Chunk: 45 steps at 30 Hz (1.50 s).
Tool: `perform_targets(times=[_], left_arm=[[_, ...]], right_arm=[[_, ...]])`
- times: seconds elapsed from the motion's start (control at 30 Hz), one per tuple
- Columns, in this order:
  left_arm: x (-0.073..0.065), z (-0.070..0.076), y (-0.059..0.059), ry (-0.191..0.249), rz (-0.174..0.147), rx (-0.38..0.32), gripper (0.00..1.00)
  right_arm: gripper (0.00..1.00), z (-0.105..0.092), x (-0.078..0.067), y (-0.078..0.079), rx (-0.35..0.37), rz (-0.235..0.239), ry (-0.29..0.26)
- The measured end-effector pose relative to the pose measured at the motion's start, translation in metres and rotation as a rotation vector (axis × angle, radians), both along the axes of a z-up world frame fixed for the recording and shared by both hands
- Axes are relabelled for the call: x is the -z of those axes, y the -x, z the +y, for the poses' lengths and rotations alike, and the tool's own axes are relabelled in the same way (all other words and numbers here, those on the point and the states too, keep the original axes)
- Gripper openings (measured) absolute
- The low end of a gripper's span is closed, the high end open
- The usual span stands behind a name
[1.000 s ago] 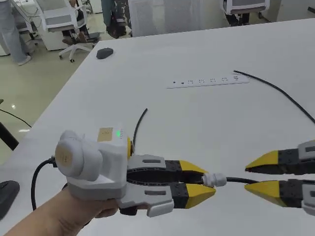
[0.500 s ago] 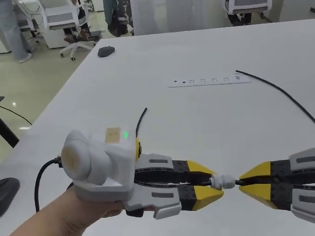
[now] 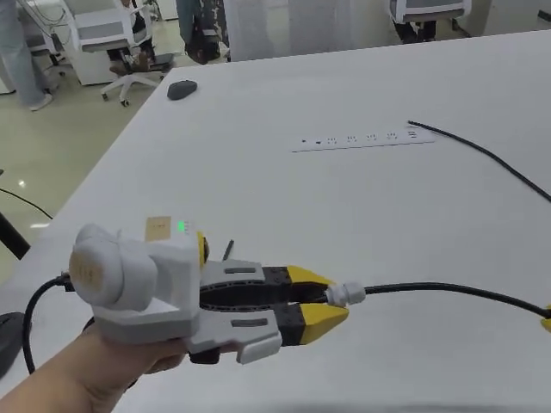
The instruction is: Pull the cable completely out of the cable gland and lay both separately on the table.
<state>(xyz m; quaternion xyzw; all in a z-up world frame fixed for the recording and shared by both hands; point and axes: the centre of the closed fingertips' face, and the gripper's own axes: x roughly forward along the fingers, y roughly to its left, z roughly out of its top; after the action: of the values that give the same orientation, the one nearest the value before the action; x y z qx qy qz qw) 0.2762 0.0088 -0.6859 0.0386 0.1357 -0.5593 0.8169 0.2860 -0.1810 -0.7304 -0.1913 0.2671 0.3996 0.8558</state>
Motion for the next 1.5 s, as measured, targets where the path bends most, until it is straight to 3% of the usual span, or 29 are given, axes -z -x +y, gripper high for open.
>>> perform_targets(times=[0.17, 0.4, 0.7, 0.77, 0.87, 0.93, 1.0, 1.07, 1.13, 1.23, 1.27, 1.37, 1.5], left_arm=[[0.001, 0.004, -0.004, -0.005, -0.003, -0.023, 0.14], [0.001, 0.009, -0.005, -0.007, 0.004, -0.034, 0.14], [-0.001, 0.007, -0.007, -0.015, 0.0, -0.037, 0.14], [-0.002, 0.009, -0.007, -0.014, -0.003, -0.042, 0.14], [-0.001, 0.01, -0.005, -0.031, 0.002, -0.037, 0.14], [-0.001, 0.005, 0.001, -0.059, -0.013, -0.011, 0.14], [-0.004, 0.001, 0.004, -0.05, -0.015, 0.002, 0.14], [-0.008, -0.002, 0.005, -0.044, -0.028, 0.01, 0.14], [-0.01, -0.005, 0.005, -0.047, -0.038, 0.018, 0.14], [-0.011, -0.007, 0.005, -0.047, -0.044, 0.027, 0.14], [-0.012, -0.008, 0.005, -0.04, -0.045, 0.029, 0.14], [-0.013, -0.009, 0.006, -0.031, -0.047, 0.024, 0.14], [-0.015, -0.008, 0.009, -0.027, -0.049, 0.032, 0.14]], right_arm=[[0.0, -0.027, 0.02, -0.004, 0.067, 0.032, 0.052], [0.0, -0.032, 0.035, -0.001, 0.046, 0.078, 0.07], [0.01, -0.031, 0.032, 0.0, 0.034, 0.122, 0.053], [0.07, -0.023, 0.025, 0.005, 0.039, 0.167, -0.022], [0.27, -0.019, 0.01, 0.0, 0.046, 0.145, -0.041], [0.28, -0.006, -0.01, -0.005, 0.023, 0.104, -0.089], [0.26, 0.015, -0.038, -0.011, -0.014, 0.048, -0.17], [0.23, 0.042, -0.06, -0.01, -0.079, 0.018, -0.238], [0.21, 0.072, -0.072, -0.003, -0.173, 0.001, -0.261], [0.2, 0.114, -0.079, 0.012, -0.313, 0.023, -0.29], [0.21, 0.126, -0.076, 0.012, -0.35, -0.014, -0.254], [0.17, 0.148, -0.06, 0.015, -0.434, -0.034, -0.16], [0.14, 0.172, -0.051, 0.02, -0.507, -0.021, -0.135]])
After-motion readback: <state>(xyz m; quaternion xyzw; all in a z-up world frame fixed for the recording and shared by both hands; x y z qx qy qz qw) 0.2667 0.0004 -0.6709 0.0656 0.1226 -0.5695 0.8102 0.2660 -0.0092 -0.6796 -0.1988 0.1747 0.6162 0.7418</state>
